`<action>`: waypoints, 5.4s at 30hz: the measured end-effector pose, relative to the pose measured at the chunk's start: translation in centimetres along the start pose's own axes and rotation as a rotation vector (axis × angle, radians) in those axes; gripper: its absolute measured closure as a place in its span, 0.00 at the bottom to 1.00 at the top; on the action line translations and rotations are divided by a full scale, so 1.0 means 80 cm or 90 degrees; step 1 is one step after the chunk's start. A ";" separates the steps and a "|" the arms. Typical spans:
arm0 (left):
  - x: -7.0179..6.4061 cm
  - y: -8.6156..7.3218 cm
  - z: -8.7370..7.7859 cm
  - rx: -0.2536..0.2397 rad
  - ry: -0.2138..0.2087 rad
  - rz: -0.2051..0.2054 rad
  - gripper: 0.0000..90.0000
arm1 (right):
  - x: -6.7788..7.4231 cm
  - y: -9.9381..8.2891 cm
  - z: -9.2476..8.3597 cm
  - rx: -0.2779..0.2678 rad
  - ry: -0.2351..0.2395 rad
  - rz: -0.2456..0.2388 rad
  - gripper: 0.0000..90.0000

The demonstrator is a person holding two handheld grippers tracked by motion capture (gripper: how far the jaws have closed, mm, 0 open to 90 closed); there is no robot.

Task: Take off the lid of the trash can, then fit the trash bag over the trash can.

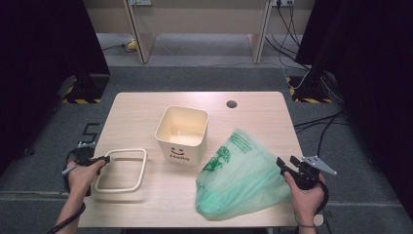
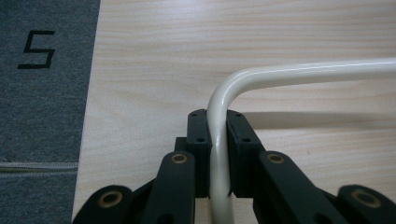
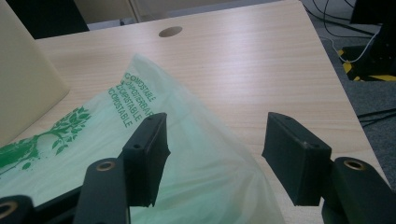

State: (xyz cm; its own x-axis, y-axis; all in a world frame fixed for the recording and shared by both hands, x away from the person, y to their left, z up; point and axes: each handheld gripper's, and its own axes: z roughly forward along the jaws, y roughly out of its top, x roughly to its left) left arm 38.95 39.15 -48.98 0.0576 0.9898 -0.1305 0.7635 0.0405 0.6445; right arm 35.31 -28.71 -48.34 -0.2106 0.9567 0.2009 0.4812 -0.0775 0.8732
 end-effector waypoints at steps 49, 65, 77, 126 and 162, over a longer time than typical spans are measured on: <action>-0.009 -0.027 -0.007 -0.090 -0.003 0.038 0.43 | -0.001 0.000 -0.001 0.013 -0.005 -0.006 0.42; -0.015 -0.024 -0.009 -0.103 -0.003 0.065 0.44 | 0.039 0.006 0.014 0.096 0.069 -0.043 0.34; -0.019 -0.023 -0.011 -0.105 0.004 0.077 0.45 | 0.096 -0.002 0.040 0.230 0.126 -0.090 0.26; -0.022 -0.028 -0.010 -0.108 -0.001 0.090 0.48 | 0.107 -0.021 0.061 0.260 0.102 -0.162 1.00; -0.021 -0.031 -0.012 -0.118 -0.003 0.086 0.49 | 0.134 0.065 0.024 -0.127 0.125 -0.144 1.00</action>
State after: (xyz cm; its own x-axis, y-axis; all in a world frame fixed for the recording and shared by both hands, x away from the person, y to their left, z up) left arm 36.35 37.55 -49.59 0.1540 0.9874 -0.0367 0.6173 -0.0671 0.7838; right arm 37.21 -18.33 -42.50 -0.4617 0.8852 0.0576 0.2317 0.0577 0.9711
